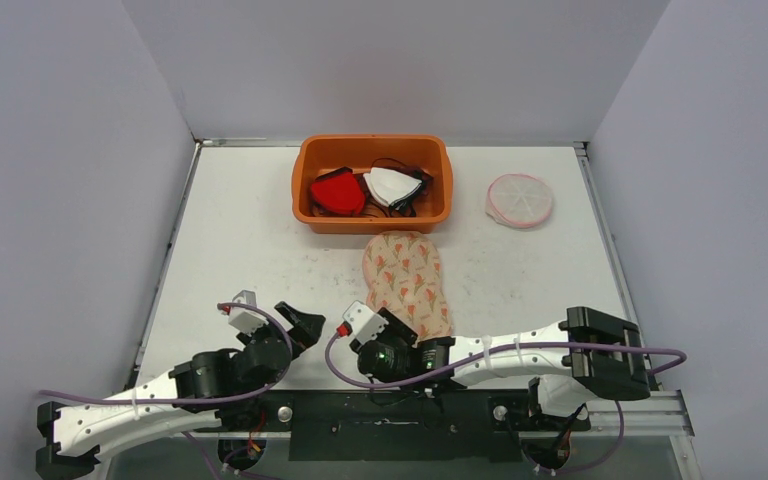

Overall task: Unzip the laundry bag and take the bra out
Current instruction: Adjust the laundry bag at the center of the board, then open the laundry bag at the center of the board.

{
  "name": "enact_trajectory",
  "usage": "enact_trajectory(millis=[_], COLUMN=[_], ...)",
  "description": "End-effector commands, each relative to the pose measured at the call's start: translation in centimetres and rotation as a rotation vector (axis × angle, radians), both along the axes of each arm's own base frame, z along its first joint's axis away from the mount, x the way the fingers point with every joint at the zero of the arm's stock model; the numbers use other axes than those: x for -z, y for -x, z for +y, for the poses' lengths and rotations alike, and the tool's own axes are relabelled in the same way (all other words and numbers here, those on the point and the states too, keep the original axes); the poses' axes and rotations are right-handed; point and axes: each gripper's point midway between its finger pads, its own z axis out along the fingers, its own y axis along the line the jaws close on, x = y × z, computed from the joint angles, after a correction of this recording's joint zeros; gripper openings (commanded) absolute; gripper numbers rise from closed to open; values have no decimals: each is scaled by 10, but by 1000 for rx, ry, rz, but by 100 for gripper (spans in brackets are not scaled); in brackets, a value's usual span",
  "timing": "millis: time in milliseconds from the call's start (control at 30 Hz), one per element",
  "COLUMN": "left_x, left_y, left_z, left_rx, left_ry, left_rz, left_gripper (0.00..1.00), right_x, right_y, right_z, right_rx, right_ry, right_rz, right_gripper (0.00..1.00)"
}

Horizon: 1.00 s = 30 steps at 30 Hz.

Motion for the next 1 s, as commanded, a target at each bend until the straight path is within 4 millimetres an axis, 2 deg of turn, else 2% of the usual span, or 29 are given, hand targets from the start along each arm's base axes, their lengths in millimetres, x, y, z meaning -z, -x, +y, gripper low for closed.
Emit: enact_trajectory(millis=[0,167,200,400,567,733,900,967], left_x=[2,5,4,1,-11,-15,-1,4], left_y=[-2,-2,-2,-5,-14,-28,-53,-63], left_z=[3,-2,-4,-16,-38,-64,-88,-96], left_rx=[-28,-15,-11,25,80,142,214,234], left_ry=[6,19,25,26,15,-20,-35,-67], left_rz=[-5,-1,-6,-41,-102,-125,-59,-44], left_gripper=[100,100,100,100,100,100,100,95], right_x=[-3,-14,-20,-64,-86,-89,-79,-75], right_y=[1,-2,-3,-7,-16,-24,-25,-24], right_z=[10,5,2,-19,-61,-110,-148,-158], right_rx=[11,51,68,163,342,543,683,717], right_ry=[-21,-65,-86,-298,-509,-656,-708,-714], right_rz=[9,-8,-18,-31,-51,-67,-75,-76], right_gripper=[42,8,5,5,5,5,5,5])
